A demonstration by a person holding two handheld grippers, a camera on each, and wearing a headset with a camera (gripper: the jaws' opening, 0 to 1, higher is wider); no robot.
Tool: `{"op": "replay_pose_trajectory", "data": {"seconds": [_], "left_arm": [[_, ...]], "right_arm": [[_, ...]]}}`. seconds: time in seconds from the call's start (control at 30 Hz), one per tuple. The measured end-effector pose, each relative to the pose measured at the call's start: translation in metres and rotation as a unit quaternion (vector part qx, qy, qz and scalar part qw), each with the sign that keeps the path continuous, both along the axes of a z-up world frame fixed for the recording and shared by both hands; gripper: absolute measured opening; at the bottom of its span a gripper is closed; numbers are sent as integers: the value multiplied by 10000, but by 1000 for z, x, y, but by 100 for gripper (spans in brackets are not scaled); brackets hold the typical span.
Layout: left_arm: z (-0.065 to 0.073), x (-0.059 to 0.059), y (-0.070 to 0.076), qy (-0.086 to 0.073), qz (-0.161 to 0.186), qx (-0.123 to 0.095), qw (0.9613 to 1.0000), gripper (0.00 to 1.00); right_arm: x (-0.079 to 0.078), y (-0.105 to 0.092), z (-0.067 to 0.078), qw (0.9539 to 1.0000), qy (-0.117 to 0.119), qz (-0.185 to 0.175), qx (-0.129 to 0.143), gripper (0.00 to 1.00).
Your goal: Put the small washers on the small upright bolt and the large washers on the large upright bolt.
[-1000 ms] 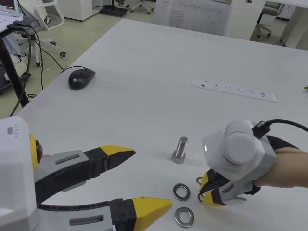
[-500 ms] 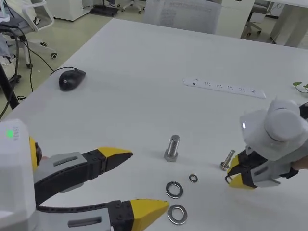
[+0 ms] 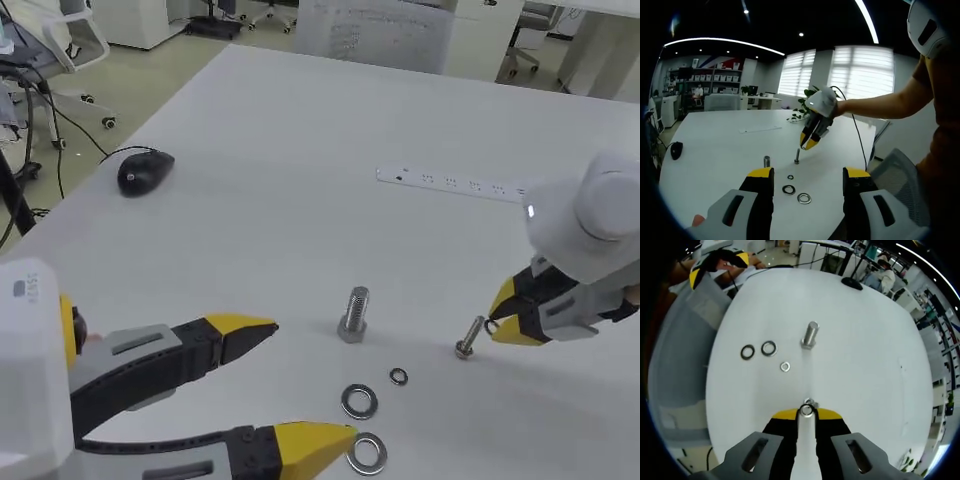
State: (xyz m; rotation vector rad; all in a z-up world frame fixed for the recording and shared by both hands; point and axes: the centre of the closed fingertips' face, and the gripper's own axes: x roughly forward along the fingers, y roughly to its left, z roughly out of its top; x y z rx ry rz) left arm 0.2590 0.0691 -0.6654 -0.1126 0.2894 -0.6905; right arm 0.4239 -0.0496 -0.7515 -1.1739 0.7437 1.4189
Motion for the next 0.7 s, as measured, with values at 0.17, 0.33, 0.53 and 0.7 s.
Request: {"op": "replay_pose_trajectory", "data": {"seconds": [0.17,0.33,0.53,0.7], "left_arm": [[-2,-1,0,39,9,25,10000,55],[-2,0,1,47,26,19,10000,55],[-4,1,2,84,31,16,10000,55],[-5,1,0,100,-17,40,9999,55]], "right_arm": [[7,5,-1,10000,-65,61,-42,12],[10,7,-4,9999,-10,76,-106,12],[12,4,-8,9998,-11,98,-181,12],[13,6,-13,9997,37,115,-204,12]]}}
